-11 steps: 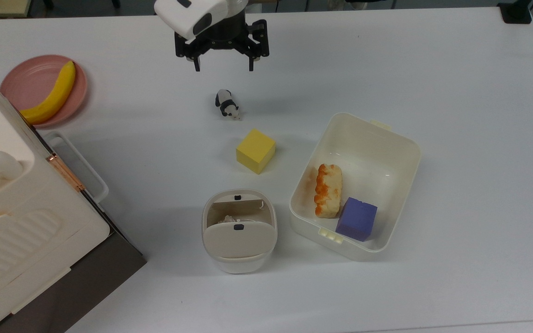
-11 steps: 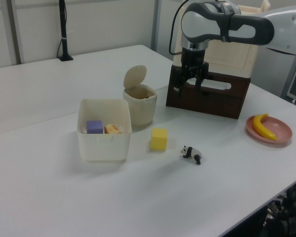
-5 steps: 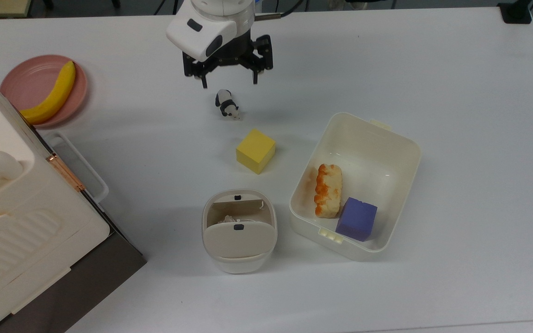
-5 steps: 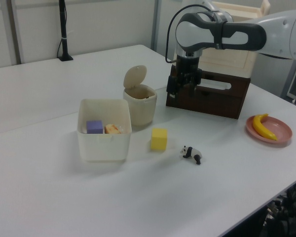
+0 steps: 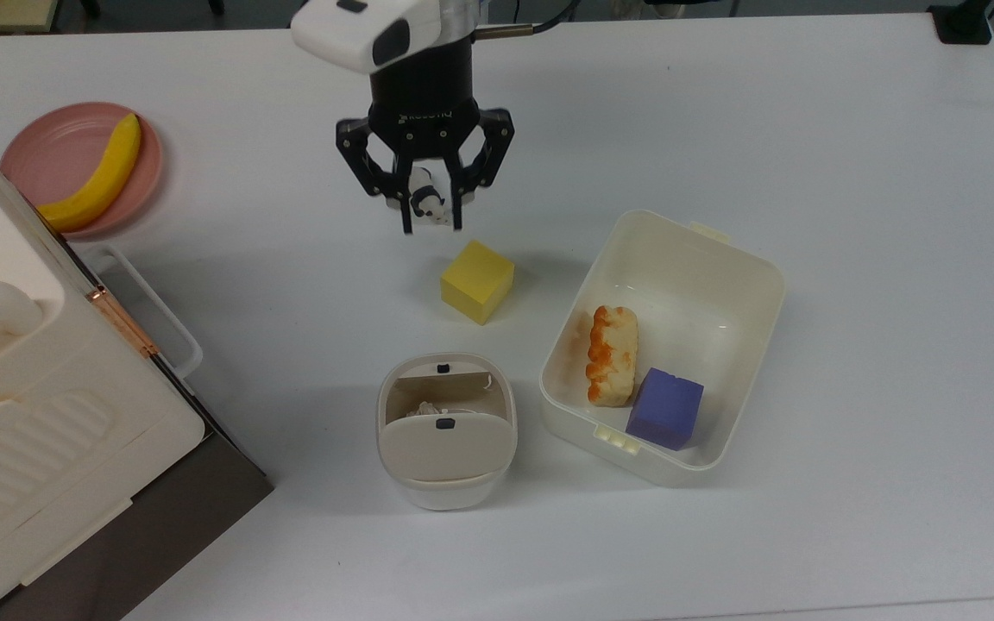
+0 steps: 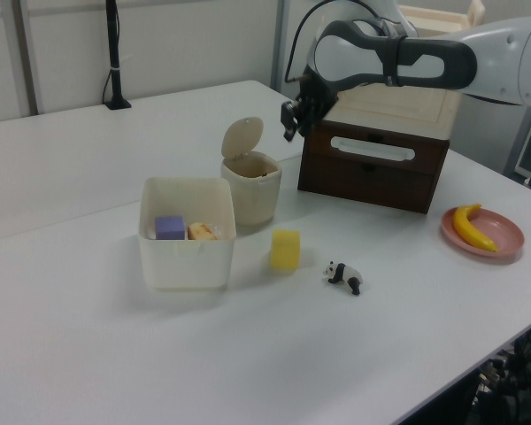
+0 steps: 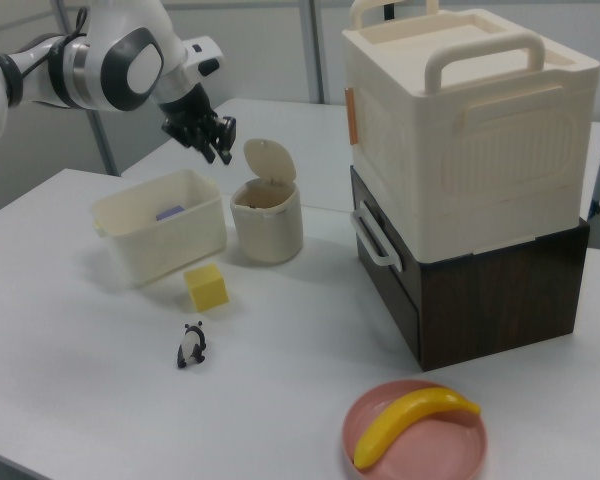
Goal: Close the trash can
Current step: 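Move the gripper toward the open lid of the cream trash can, then push the raised lid down with the gripper fingers onto the can rim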
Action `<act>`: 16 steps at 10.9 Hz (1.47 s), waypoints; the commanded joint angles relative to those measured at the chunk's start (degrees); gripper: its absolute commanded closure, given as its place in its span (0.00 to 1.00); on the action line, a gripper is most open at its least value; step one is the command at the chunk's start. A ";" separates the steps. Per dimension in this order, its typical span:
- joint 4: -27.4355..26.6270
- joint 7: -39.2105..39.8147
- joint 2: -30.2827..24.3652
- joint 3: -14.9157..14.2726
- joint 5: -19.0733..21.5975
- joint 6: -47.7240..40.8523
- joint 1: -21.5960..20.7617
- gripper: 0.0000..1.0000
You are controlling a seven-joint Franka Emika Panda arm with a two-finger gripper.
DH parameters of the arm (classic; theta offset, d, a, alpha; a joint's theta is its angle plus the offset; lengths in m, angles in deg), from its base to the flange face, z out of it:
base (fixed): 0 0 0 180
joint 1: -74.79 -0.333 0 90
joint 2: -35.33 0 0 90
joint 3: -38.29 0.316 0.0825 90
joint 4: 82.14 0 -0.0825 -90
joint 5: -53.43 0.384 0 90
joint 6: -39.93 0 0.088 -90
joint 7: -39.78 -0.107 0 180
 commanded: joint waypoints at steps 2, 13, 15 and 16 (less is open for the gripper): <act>6.95 -5.38 8.54 -0.84 -0.66 16.30 -1.99 0.75; 17.10 -16.74 23.42 -3.65 -11.39 27.76 -4.80 0.92; 16.04 -16.74 23.42 -3.56 -11.13 26.27 -4.98 0.95; 15.95 -16.66 23.33 -3.48 -11.13 24.17 -4.98 0.96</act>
